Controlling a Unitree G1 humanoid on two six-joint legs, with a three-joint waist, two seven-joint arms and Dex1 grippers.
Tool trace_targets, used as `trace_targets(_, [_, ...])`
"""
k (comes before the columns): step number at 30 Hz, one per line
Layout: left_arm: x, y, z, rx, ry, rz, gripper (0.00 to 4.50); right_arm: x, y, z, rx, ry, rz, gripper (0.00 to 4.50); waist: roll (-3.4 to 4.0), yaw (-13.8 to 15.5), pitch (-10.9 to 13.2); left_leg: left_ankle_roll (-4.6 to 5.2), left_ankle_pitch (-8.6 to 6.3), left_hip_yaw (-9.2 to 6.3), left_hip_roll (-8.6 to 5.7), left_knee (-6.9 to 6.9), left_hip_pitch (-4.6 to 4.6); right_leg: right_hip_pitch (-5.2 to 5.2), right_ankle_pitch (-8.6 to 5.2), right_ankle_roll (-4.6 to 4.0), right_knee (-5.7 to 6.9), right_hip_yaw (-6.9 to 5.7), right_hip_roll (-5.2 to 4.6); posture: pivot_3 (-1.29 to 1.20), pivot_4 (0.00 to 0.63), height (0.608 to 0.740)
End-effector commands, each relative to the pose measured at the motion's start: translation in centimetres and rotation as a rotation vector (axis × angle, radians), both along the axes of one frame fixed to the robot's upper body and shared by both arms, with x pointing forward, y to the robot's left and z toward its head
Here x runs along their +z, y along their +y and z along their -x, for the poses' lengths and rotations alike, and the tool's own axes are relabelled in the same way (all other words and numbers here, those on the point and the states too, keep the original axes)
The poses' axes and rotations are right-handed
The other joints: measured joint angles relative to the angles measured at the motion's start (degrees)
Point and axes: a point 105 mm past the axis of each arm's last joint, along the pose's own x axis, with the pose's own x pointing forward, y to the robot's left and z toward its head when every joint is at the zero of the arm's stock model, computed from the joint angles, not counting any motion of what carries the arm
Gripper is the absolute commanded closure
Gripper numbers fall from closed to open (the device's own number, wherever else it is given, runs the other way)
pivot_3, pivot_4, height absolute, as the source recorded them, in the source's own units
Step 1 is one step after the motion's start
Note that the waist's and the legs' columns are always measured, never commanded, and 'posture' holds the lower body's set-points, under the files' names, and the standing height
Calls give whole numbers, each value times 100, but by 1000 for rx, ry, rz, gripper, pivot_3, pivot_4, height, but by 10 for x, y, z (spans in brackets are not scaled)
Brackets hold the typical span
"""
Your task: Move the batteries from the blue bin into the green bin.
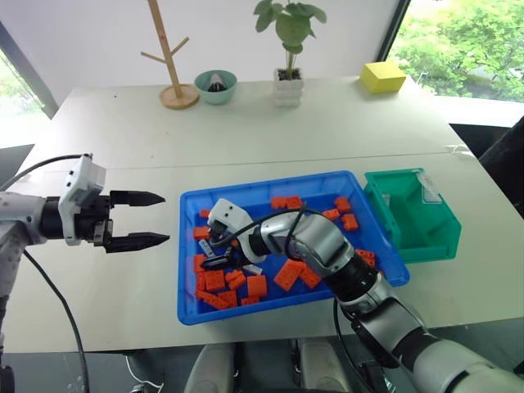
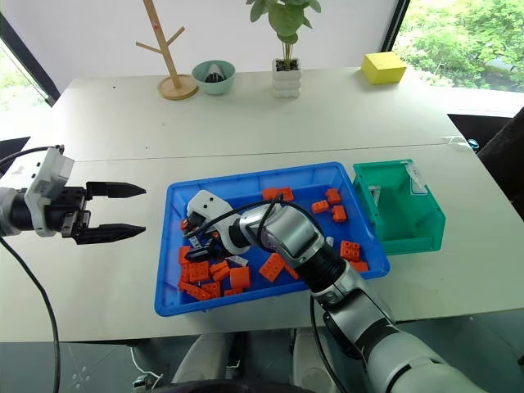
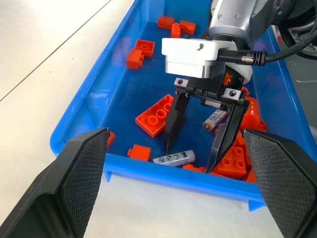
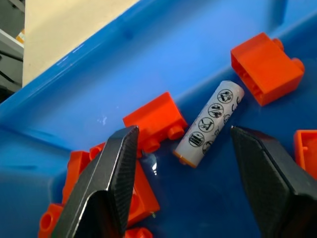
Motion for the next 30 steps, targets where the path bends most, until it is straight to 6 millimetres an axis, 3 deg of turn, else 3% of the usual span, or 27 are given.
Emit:
trace_targets(1, [13, 2, 3, -4, -38, 0, 0, -14, -3, -3, -1, -13, 41, 1530, 0, -3, 0, 0, 0, 0, 0, 0, 1, 0, 0, 0, 0, 0, 0, 0, 150, 702])
trace_targets(15, [9, -2, 2, -14, -50, 7, 0, -6, -31, -31, -29, -92, 79, 1530, -2, 15, -1, 0, 0, 0, 1, 0, 9, 8, 0, -1, -1, 0, -2, 0, 150, 702])
trace_targets(27, [11, -2, 0, -10, -57, 20, 0, -7, -15, -20, 24, -115, 72, 1530, -2, 0, -1, 0, 0, 0, 2, 0, 10, 7, 0, -1, 0, 0, 1, 0, 150, 702])
trace_targets(30, [12, -2, 0, -9, -56, 23, 0, -14, -18, -21, 20, -126, 91, 2399, -2, 1, -1, 0, 0, 0, 2, -1, 10, 6, 0, -1, 1, 0, 1, 0, 150, 702])
